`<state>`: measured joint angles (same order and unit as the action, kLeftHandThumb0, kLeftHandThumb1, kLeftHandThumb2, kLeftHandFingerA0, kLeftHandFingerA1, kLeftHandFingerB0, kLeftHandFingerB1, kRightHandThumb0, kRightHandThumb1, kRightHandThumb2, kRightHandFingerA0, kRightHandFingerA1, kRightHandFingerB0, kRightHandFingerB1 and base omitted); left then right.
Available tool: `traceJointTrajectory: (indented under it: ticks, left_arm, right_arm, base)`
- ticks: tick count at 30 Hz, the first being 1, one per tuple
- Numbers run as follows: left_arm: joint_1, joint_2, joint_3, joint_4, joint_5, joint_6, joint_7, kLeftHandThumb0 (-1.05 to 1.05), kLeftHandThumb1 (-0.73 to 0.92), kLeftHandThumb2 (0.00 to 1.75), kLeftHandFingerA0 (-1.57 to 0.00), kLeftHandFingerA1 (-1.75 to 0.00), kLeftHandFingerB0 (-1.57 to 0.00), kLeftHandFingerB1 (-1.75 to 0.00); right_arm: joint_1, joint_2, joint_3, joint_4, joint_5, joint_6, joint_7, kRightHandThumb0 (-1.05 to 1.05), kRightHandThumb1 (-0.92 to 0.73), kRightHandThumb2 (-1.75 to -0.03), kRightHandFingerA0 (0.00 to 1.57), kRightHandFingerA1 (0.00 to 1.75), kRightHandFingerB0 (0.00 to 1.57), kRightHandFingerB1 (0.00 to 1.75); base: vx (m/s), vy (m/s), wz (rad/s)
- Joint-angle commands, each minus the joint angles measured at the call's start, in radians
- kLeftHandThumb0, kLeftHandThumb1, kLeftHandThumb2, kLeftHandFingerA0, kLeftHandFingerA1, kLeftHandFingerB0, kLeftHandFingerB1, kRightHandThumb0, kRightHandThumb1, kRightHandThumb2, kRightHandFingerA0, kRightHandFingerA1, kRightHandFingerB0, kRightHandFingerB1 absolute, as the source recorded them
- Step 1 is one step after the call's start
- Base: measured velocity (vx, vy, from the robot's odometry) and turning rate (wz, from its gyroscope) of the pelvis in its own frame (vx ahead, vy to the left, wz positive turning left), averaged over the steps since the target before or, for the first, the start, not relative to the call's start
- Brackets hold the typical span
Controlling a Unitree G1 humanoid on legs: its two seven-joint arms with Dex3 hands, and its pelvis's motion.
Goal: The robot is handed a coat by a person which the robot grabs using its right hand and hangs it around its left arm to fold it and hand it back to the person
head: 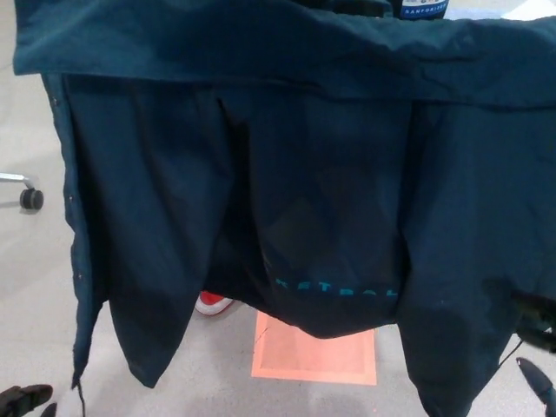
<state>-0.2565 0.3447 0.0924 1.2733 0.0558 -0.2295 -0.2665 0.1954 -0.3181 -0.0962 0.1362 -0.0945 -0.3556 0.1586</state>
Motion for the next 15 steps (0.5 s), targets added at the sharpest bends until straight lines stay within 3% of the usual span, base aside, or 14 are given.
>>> traceJointTrajectory:
  ticks: [1,4,5,6,7,9,10,11,15]
  left_arm:
    - [0.075,0.027,0.036,0.006,-0.032,-0.071,-0.044,-0.33,0.62,1.15,0.00,-0.48,0.00,-0.47]
    - [0.081,0.022,0.040,0.007,-0.033,-0.092,-0.026,-0.33,0.61,1.14,0.00,-0.47,0.00,-0.46]
    - [0.081,0.021,0.038,0.007,-0.031,-0.091,-0.019,-0.33,0.61,1.14,0.00,-0.47,0.00,-0.46]
    - [0.080,0.021,0.038,0.006,-0.031,-0.085,-0.019,-0.33,0.60,1.14,0.00,-0.47,0.00,-0.46]
    - [0.075,0.022,0.039,0.006,-0.031,-0.077,-0.018,-0.33,0.62,1.15,0.00,-0.47,0.00,-0.46]
    - [0.067,0.028,0.035,0.006,-0.025,-0.073,-0.014,-0.33,0.62,1.15,0.00,-0.47,0.00,-0.46]
    - [0.063,0.034,0.026,0.008,-0.016,-0.063,-0.017,-0.33,0.61,1.14,0.00,-0.48,0.00,-0.47]
    - [0.062,0.034,0.025,0.008,-0.015,-0.060,-0.021,-0.72,0.78,1.06,-0.08,-0.43,-0.01,-0.38]
    - [0.061,0.036,0.029,0.004,-0.019,-0.064,-0.026,-0.76,0.77,1.05,-0.12,-0.44,-0.04,-0.39]
  right_arm:
    - [-0.027,-0.097,-0.304,-0.948,0.435,-0.136,-0.092,-0.76,-0.81,-0.65,0.49,0.38,0.37,0.33]
    - [-0.147,-0.117,-0.349,-0.982,0.446,-0.053,-0.146,-0.81,-0.77,-0.64,0.55,0.37,0.40,0.34]
    - [-0.192,-0.123,-0.353,-0.985,0.456,-0.033,-0.164,-0.82,-0.60,-0.99,0.46,0.51,0.35,0.48]
    - [-0.223,-0.124,-0.359,-0.986,0.452,-0.019,-0.175,-0.82,-0.60,-0.99,0.46,0.51,0.36,0.48]
    - [-0.275,-0.132,-0.366,-0.983,0.447,0.009,-0.188,-0.84,-0.76,-0.64,0.47,0.35,0.39,0.32]
    - [-0.357,-0.164,-0.370,-0.961,0.459,0.042,-0.180,-0.89,-0.68,-0.74,0.39,0.38,0.32,0.35]
    - [-0.444,-0.188,-0.371,-0.931,0.433,0.076,-0.176,-0.85,-0.79,-0.64,0.35,0.34,0.31,0.31]
    - [-0.478,-0.193,-0.369,-0.921,0.420,0.094,-0.174,-0.86,-0.79,-0.65,0.32,0.34,0.28,0.30]
    - [-0.738,-0.228,-0.301,-0.790,0.287,0.200,-0.131,-0.87,-0.80,-0.65,0.27,0.32,0.22,0.28]
  base:
    - [0.00,0.000,0.00]
    - [0.00,0.000,0.00]
    - [0.00,0.000,0.00]
    - [0.00,0.000,0.00]
    - [0.00,0.000,0.00]
    - [0.00,0.000,0.00]
    - [0.00,0.000,0.00]
    - [0.00,0.000,0.00]
    - [0.00,0.000,0.00]
